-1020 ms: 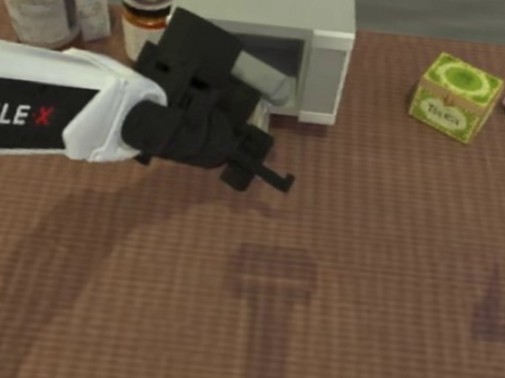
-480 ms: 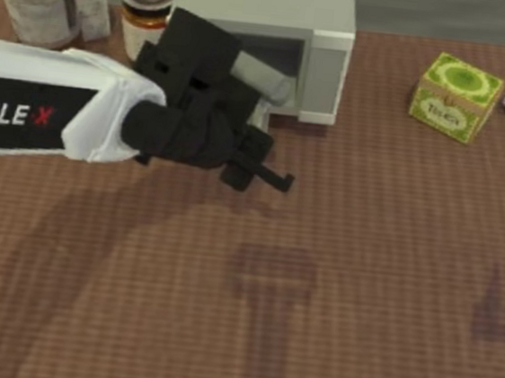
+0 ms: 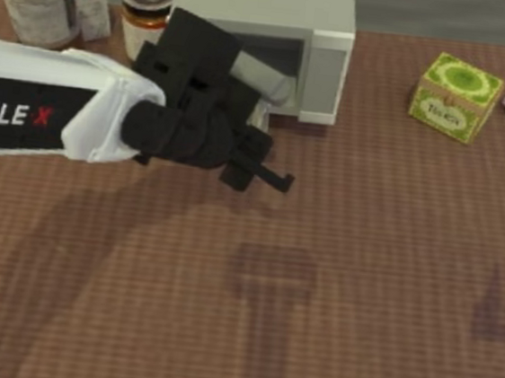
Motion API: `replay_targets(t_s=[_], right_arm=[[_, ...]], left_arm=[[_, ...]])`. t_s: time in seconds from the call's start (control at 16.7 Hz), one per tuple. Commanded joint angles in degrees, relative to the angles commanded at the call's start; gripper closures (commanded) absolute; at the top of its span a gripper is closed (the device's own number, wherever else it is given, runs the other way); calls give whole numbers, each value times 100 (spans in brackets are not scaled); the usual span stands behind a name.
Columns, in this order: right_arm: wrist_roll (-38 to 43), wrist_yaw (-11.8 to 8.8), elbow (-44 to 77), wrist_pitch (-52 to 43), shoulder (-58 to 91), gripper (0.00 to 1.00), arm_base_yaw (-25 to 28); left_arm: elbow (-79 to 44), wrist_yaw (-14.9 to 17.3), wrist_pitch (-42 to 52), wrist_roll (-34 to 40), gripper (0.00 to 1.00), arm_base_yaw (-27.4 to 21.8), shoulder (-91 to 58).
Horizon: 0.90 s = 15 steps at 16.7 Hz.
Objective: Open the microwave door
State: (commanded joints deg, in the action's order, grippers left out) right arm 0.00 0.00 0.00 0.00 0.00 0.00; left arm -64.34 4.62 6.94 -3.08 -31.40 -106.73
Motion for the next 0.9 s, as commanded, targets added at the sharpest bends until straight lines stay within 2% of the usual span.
replay_targets(t_s=[0.3,0.9], right_arm=[[0,0,0,0,0,0,0],[0,0,0,0,0,0,0]], left_arm=[[0,0,0,0,100,0,0],[165,305,5,-360,100,147,130]])
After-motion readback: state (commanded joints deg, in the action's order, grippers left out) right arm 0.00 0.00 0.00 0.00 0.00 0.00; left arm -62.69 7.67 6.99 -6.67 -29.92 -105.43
